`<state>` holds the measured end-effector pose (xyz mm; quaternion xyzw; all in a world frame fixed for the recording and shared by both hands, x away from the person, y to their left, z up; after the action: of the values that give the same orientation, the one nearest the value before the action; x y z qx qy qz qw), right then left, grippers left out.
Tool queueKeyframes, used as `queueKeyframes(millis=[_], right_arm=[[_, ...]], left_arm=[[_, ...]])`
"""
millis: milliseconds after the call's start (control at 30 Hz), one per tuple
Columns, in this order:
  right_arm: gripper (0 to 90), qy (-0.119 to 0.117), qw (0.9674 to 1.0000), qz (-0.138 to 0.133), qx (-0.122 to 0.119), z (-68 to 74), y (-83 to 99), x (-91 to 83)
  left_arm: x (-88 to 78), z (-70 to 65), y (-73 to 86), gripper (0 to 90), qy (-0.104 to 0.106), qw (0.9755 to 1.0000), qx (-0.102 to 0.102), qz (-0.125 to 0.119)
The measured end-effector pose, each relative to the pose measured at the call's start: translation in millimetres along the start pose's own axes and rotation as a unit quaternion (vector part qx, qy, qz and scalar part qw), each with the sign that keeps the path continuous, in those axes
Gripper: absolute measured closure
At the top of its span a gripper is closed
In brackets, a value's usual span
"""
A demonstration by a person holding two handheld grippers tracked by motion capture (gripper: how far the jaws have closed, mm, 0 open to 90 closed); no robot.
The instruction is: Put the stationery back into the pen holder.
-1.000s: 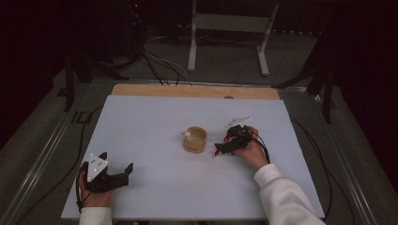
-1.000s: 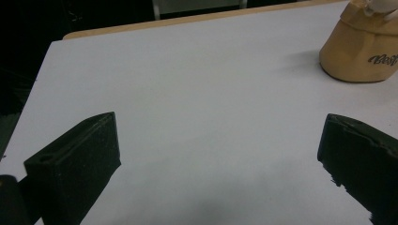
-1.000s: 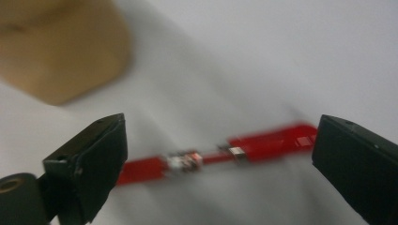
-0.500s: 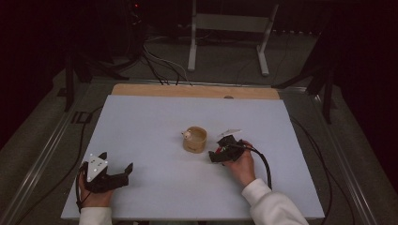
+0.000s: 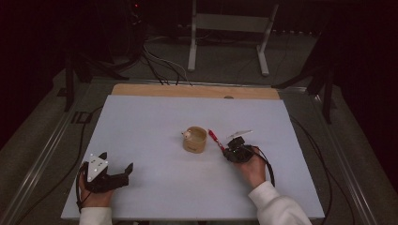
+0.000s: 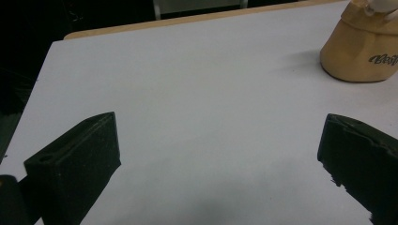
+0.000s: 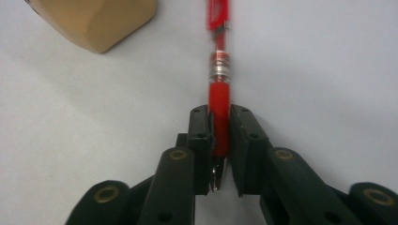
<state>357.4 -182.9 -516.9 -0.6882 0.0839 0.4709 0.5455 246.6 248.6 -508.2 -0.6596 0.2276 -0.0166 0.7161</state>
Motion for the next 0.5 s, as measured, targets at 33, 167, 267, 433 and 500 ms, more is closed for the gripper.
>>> queueKeyframes(millis=[33,167,267,433,500], right_arm=[[81.2,-0.001,1.0,0.001,0.0,-0.4,-0.2,0.0],[81.5,-0.004,1.0,-0.002,0.003,-1.1,-0.2,-0.4],[81.5,-0.01,0.9999,-0.007,0.008,-2.7,0.7,-1.0],[81.6,-0.008,0.9997,-0.02,0.007,-4.2,-0.7,-5.3],[81.5,-0.008,0.9996,-0.026,0.006,-4.0,-1.8,-8.0]], left_arm=[[0.0,0.0,0.0,0.1,0.0,1.0,0.0,0.0],[0.3,0.3,0.2,0.1,0.0,1.0,-0.001,0.001],[0.3,0.3,0.2,0.1,0.0,1.0,0.0,0.001],[0.4,0.2,0.2,0.1,0.0,1.0,0.0,0.001],[0.5,0.2,0.2,0.2,0.0,1.0,0.0,0.002]])
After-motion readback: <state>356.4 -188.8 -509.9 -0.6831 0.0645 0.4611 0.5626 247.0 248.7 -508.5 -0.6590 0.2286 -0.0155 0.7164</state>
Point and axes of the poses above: each handheld gripper's, and its own axes: x roughly forward along the jaws, y roughly out of its underside, z roughly to its left, the point moved 1 cm from there along x, roughly forward along the jaws, and after that the axes turned 8 degrees about -z, right-handed, at the moved point
